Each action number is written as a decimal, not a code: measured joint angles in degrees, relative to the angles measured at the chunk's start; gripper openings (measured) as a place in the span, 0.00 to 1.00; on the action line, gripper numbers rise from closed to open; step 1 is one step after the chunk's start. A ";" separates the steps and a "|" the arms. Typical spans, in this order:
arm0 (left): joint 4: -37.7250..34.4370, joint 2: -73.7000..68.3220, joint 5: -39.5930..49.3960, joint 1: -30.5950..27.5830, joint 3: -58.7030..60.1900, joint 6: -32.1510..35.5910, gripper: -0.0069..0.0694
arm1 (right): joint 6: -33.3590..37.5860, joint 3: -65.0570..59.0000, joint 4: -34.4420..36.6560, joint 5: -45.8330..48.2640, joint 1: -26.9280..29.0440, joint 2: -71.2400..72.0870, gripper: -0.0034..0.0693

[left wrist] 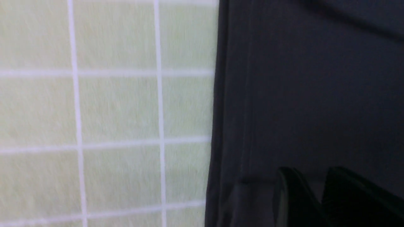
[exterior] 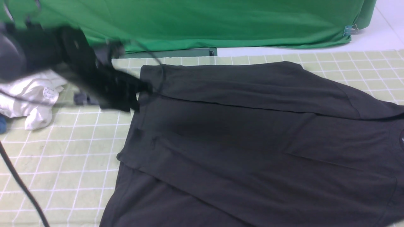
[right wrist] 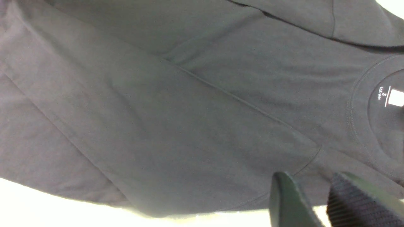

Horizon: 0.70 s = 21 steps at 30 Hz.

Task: Fold a long-sleeved shirt over a green coffee tablecloth.
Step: 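Grab the top left corner of the dark shirt with the left gripper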

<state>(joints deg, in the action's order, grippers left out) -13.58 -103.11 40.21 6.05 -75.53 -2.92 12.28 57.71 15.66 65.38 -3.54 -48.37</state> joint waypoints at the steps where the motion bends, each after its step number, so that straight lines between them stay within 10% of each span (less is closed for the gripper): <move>1: -0.16 -0.21 0.93 -0.74 -2.50 -0.06 0.36 | 0.00 0.00 0.00 0.00 0.00 0.00 0.32; 10: -3.93 -11.58 8.58 -3.43 -19.89 -0.61 0.58 | 0.05 0.00 0.00 -1.17 0.00 0.00 0.34; 21: -6.42 -27.14 8.29 -7.37 -32.31 -7.73 0.60 | 0.05 0.00 0.00 -1.70 0.00 0.00 0.37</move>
<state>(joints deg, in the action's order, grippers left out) -20.00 -130.25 48.50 -1.32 -107.84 -10.66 12.34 57.71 15.66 63.68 -3.54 -48.37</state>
